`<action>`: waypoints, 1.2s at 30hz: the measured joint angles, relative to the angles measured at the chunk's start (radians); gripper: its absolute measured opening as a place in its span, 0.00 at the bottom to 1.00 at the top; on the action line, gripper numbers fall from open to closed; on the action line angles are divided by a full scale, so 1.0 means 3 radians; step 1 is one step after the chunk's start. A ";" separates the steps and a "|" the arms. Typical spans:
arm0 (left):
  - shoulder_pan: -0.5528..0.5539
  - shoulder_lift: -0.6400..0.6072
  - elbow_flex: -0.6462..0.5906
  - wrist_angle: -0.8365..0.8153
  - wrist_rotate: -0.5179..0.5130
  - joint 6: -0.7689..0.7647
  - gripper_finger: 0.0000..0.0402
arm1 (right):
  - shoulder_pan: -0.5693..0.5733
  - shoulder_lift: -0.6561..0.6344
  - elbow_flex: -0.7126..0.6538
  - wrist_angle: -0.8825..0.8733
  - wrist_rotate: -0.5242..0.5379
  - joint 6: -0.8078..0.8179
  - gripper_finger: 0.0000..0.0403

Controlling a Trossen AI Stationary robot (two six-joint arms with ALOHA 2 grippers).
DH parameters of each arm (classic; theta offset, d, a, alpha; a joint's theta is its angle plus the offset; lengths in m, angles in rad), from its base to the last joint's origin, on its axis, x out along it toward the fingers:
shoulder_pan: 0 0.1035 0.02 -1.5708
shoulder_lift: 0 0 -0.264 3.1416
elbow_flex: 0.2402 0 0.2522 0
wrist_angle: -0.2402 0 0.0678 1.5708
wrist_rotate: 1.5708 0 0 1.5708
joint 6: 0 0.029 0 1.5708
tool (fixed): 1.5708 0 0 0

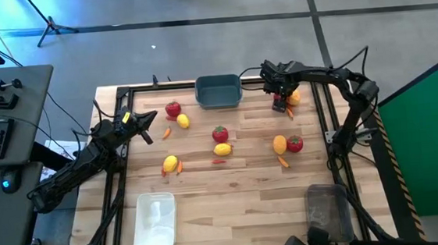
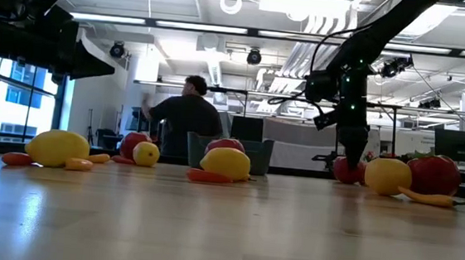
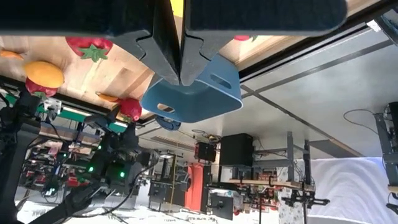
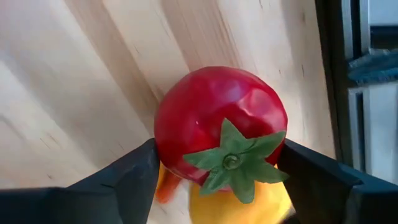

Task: Sort produce into baskets
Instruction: Put the top right red tomato into the blue bin

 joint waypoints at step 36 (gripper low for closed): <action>0.0000 0.0124 0.0000 0.0005 0.0000 0.0000 0.00 | 0.0714 0.1745 0.3326 -0.0741 -0.0414 -0.0087 0.53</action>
